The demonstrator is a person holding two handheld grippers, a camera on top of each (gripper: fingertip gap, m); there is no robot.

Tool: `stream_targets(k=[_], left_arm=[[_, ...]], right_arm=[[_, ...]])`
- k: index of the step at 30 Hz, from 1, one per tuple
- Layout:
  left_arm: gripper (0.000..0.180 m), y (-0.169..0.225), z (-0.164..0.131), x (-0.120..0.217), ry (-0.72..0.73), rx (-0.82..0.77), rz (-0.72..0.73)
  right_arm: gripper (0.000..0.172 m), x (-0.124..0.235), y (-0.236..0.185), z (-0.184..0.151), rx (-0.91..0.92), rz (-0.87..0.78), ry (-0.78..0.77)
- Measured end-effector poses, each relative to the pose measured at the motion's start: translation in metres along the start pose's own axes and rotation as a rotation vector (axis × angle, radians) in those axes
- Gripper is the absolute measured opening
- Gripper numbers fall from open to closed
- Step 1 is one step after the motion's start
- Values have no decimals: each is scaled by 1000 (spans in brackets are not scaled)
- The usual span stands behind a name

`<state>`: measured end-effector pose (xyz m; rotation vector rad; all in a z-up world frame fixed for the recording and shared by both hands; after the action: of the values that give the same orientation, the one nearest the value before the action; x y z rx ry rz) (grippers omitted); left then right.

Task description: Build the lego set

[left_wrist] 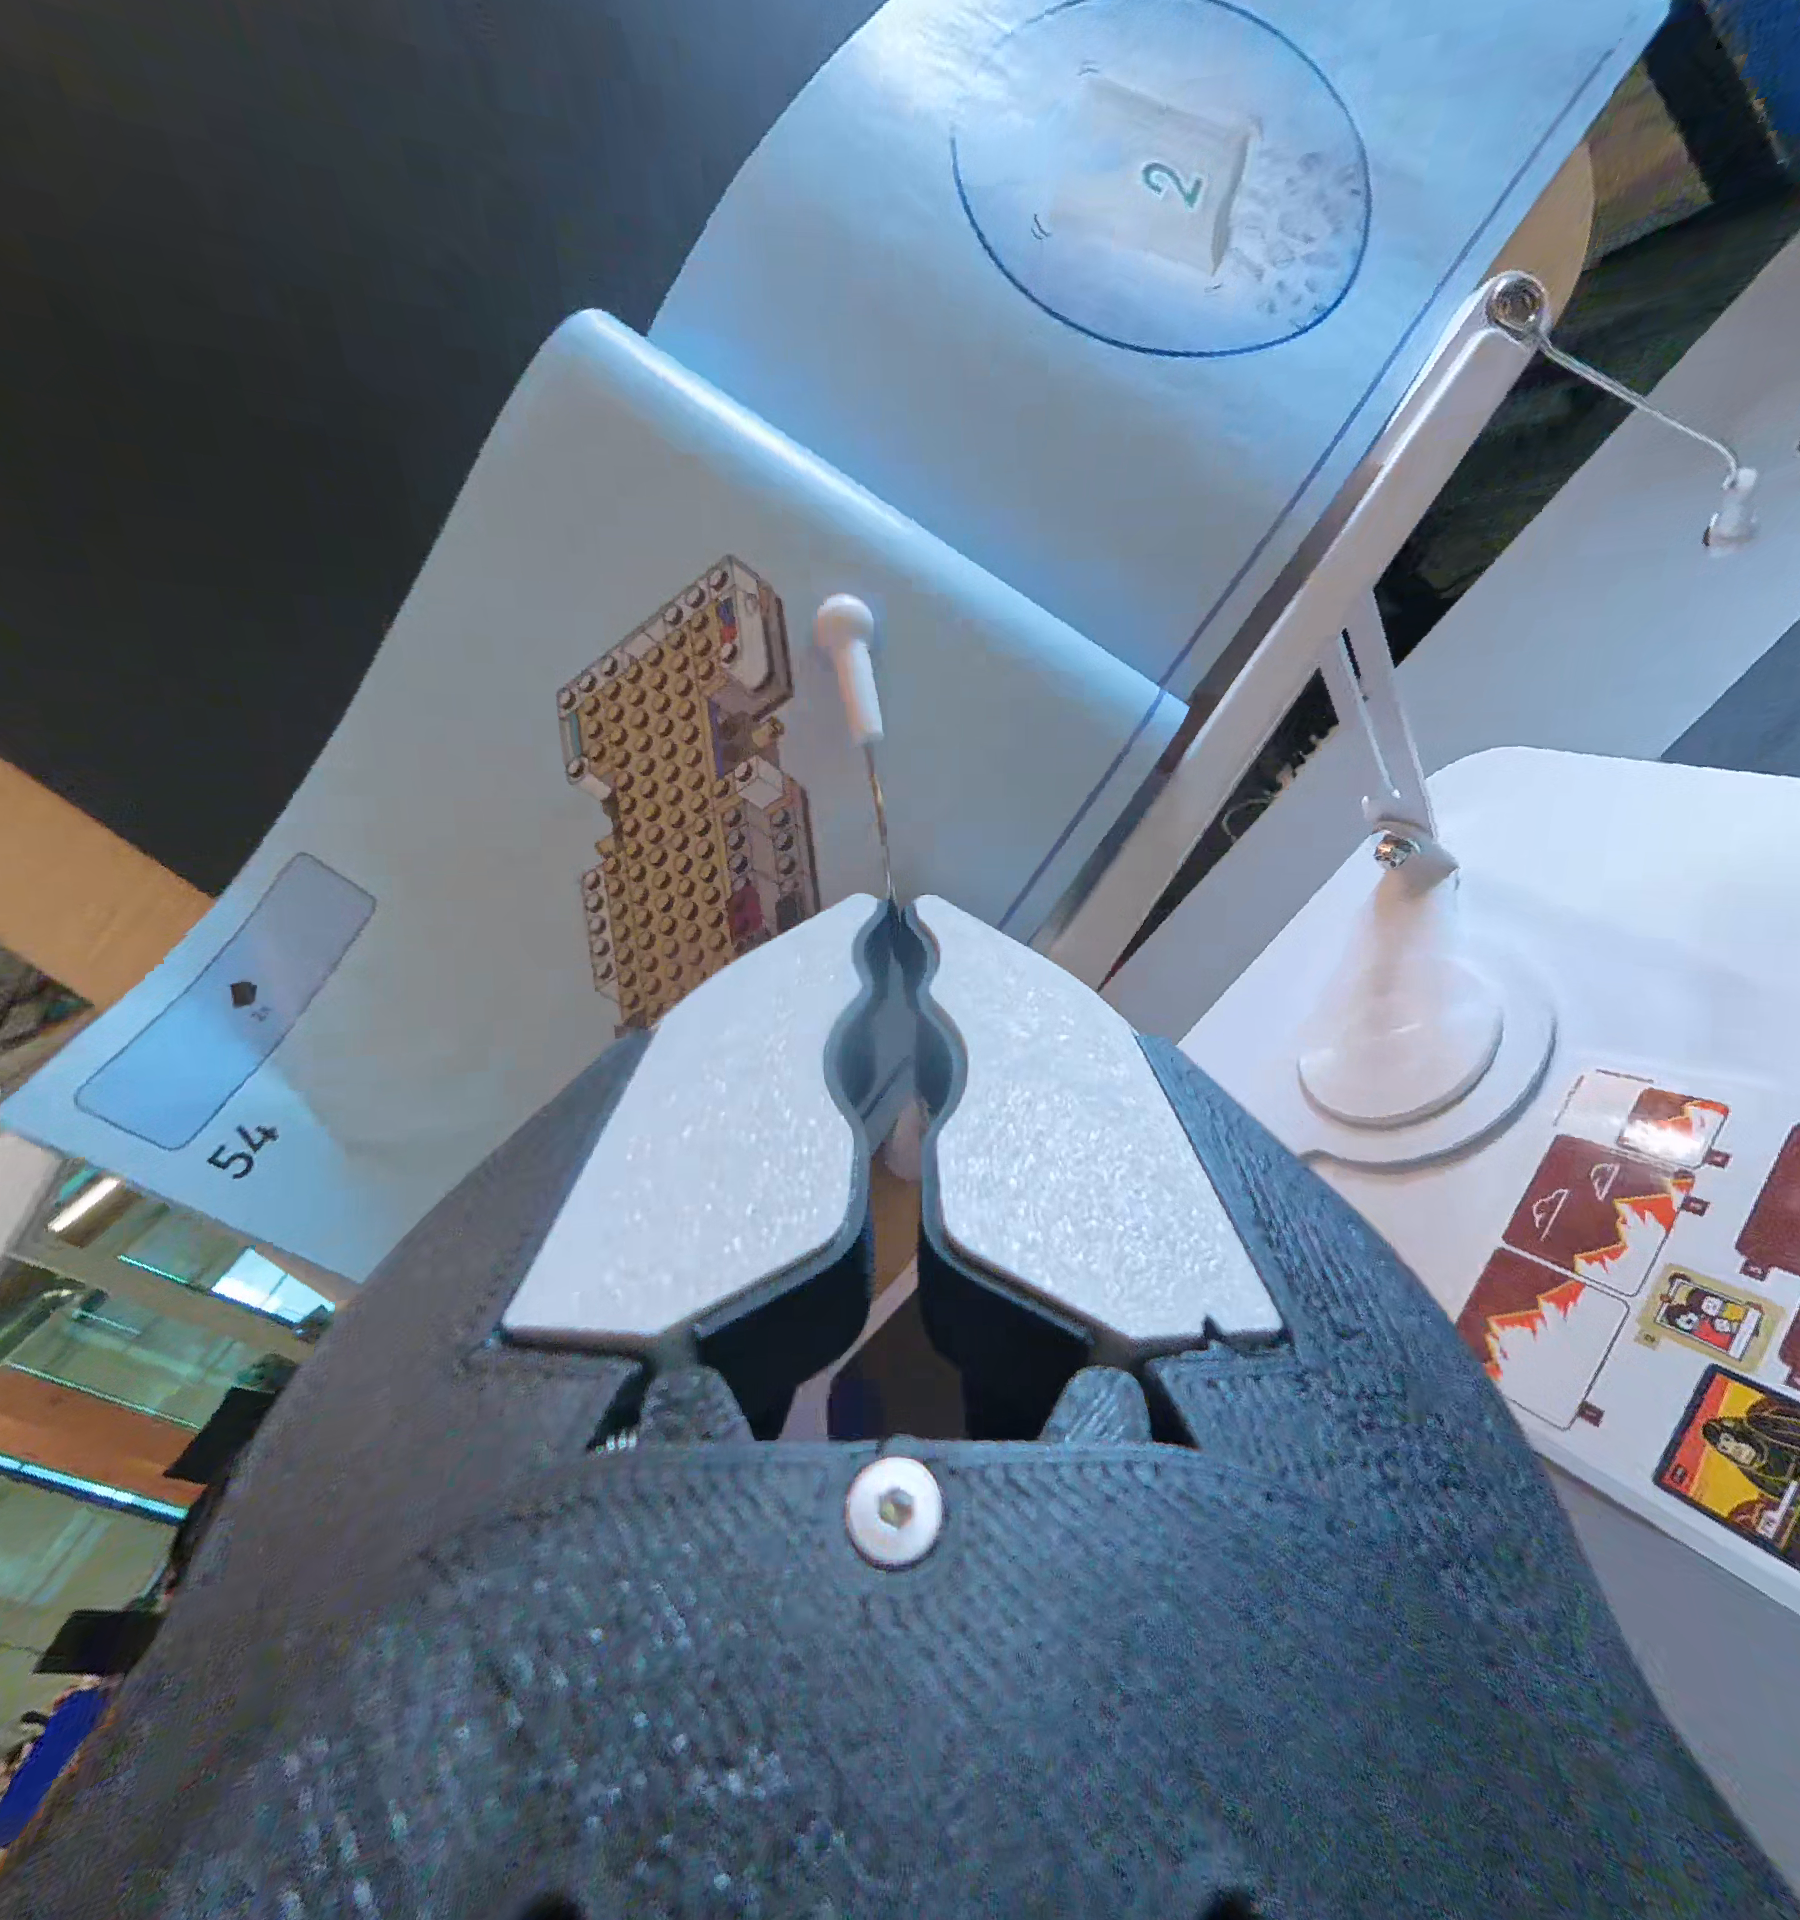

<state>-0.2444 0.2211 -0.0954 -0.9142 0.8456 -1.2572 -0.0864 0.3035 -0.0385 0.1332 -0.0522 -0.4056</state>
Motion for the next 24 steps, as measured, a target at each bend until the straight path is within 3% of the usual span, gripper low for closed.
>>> stream_targets(k=[3, 8, 15, 17, 20, 24], left_arm=[[1, 8, 4, 0, 5, -125, -15], [1, 18, 9, -1, 8, -380, -65], [2, 21, 11, -6, -61, -489, -189], [7, 23, 10, -5, -59, -453, -214], [18, 17, 17, 10, 1, -266, -190], [18, -1, 21, 48, 146, 186, -133]], right_arm=[[22, -29, -53, -22, 77, 132, -134], [17, -75, -80, -61, 155, 119, -339], [23, -65, -80, -64, 75, 133, -332], [24, -53, -77, -60, 20, 132, -303], [27, -26, -76, -46, -40, 126, -216], [34, 21, -83, -25, -144, 111, -76]])
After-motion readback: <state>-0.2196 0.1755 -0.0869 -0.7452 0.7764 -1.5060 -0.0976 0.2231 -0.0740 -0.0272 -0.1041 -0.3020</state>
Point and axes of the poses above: each gripper's, where its closed fingertips meet, x back along the fingers, z out of its top, y = z × x across the jaws, the point moved 2 cm from there along x, back along the fingers, and after that the axes turned 15 degrees about -x, right-handed, at the moved point
